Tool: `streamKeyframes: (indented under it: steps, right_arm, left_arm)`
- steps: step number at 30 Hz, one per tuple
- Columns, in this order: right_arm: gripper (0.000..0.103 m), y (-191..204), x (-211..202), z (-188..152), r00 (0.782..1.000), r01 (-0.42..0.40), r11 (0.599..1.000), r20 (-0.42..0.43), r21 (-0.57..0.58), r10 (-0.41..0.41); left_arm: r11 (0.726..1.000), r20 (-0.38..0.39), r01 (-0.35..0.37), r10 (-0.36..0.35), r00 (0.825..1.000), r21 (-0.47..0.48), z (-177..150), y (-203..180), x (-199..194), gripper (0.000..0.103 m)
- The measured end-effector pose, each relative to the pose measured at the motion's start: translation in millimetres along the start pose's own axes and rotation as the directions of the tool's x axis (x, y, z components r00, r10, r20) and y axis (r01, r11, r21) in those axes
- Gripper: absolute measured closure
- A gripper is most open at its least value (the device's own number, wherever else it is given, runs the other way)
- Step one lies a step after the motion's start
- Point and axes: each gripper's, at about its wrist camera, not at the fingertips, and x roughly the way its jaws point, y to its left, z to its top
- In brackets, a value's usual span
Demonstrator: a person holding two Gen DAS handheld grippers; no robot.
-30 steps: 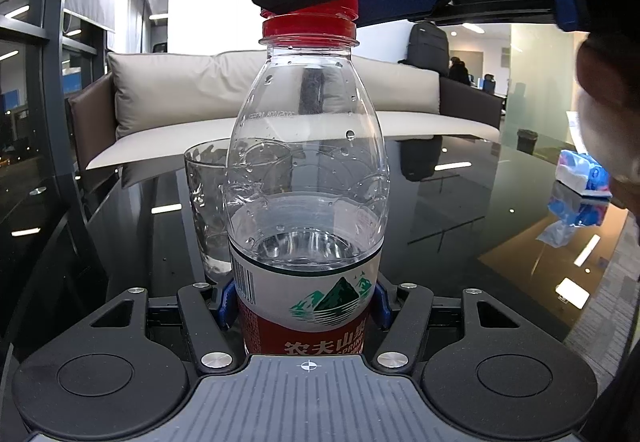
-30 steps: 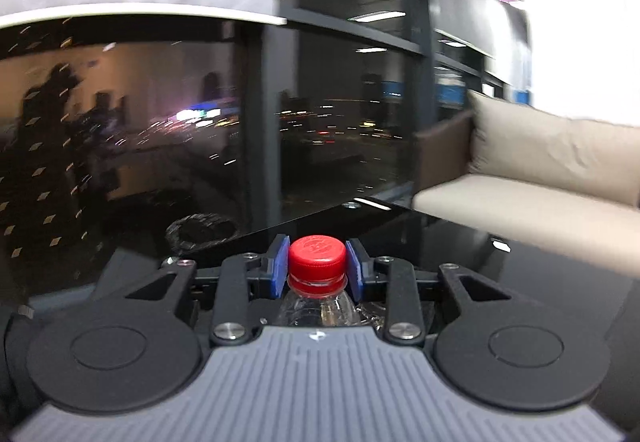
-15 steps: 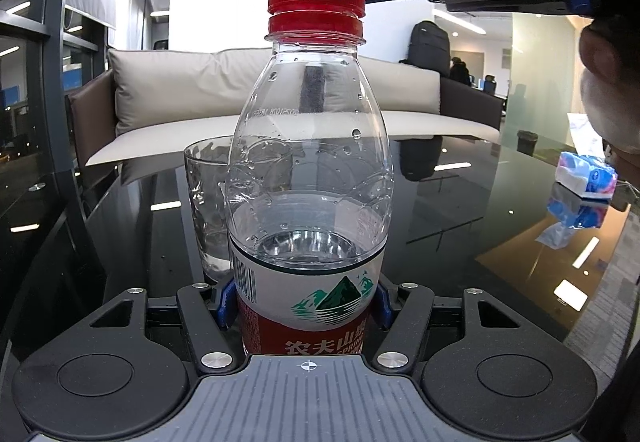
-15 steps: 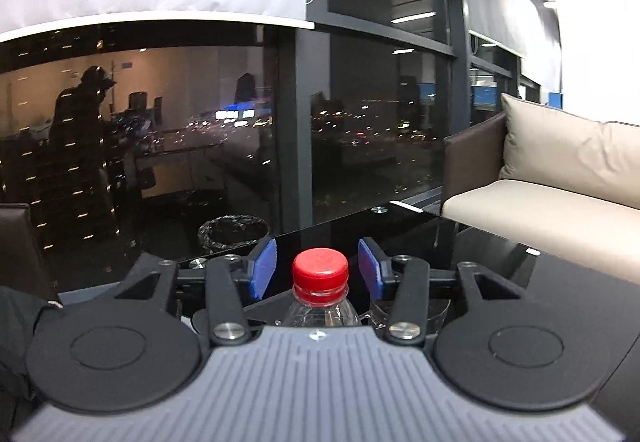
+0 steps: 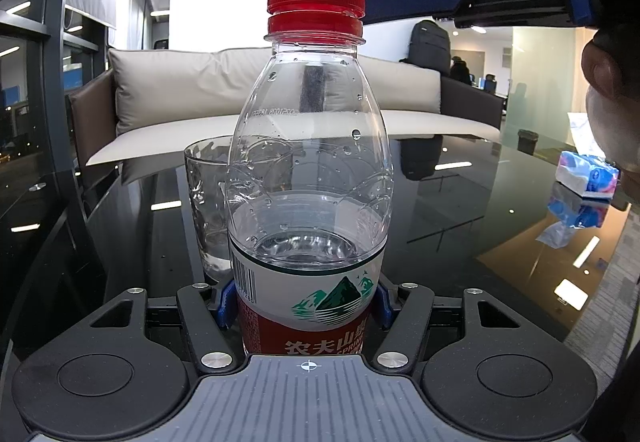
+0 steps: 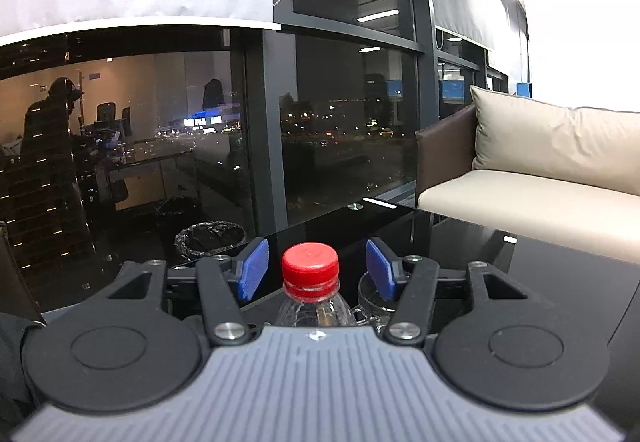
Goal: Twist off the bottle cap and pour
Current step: 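Lift the loosened red cap off the bottle neck with the right gripper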
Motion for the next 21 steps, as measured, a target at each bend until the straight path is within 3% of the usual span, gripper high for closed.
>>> streamKeyframes:
  steps: [21]
  right_arm:
    - [0.042,-8,-19,-6,1.0,0.014,1.0,0.009,0.018,-0.014]
  left_arm:
    - [1.0,0.0,-0.002,0.002,1.0,0.0,-4,-3,-1,0.046]
